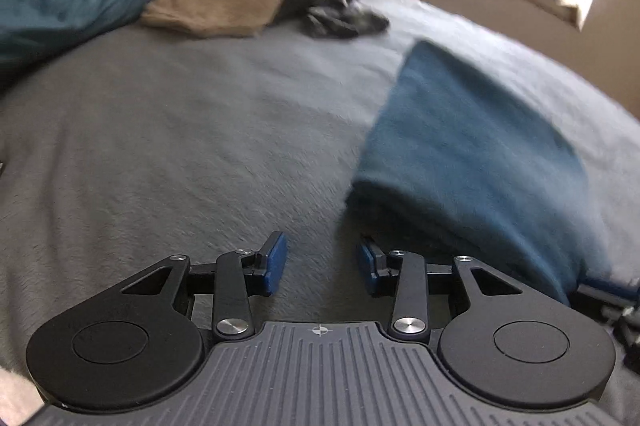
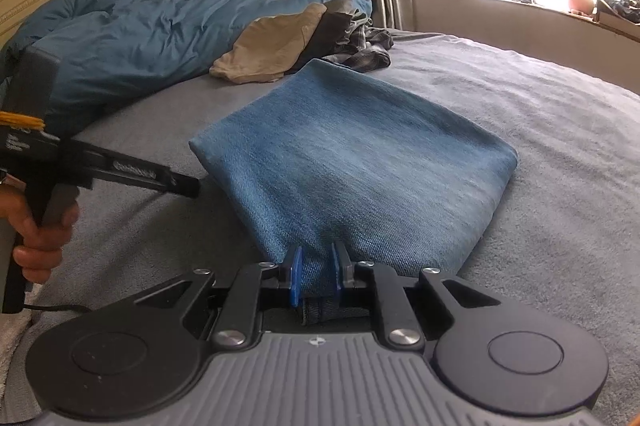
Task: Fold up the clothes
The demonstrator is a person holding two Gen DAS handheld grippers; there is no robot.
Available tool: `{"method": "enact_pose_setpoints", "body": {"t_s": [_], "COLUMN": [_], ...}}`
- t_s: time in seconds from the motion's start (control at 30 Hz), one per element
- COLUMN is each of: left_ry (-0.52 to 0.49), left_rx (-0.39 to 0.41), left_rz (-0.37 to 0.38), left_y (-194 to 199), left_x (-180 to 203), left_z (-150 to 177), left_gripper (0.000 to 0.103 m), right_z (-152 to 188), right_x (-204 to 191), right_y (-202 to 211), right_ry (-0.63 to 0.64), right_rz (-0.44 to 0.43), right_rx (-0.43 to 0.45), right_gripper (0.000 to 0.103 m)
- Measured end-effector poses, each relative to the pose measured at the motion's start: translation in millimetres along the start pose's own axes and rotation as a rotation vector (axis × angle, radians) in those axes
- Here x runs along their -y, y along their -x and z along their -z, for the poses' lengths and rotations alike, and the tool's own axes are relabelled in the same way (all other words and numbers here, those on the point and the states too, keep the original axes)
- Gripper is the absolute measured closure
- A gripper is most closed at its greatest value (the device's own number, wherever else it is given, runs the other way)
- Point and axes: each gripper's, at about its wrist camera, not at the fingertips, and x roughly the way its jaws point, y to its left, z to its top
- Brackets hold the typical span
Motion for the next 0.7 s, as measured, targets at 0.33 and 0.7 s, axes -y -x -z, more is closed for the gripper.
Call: {"method": "enact_pose_setpoints", "body": {"t_s": [0.33,0.7], "left_ry": [-0.318,-0.281], "left_rx": [0.094,0.007], "left_rz": [0.238,0.231], "left_y": [25.9,9.9], "left_x": [64.6,57.2], "left_z": [17.1,26.7], "left_gripper": [0.062,0.062], "right_z": [-0.2,-2.2], "right_x": [-0.2,2.1], "right_y": [0.9,-0.2], "right_ry": [-0.001,-0.008], "right_rz": [0.001,-0.001], "right_rx": [-0.003,-0.003], "right_gripper": [0.087,0.087]}}
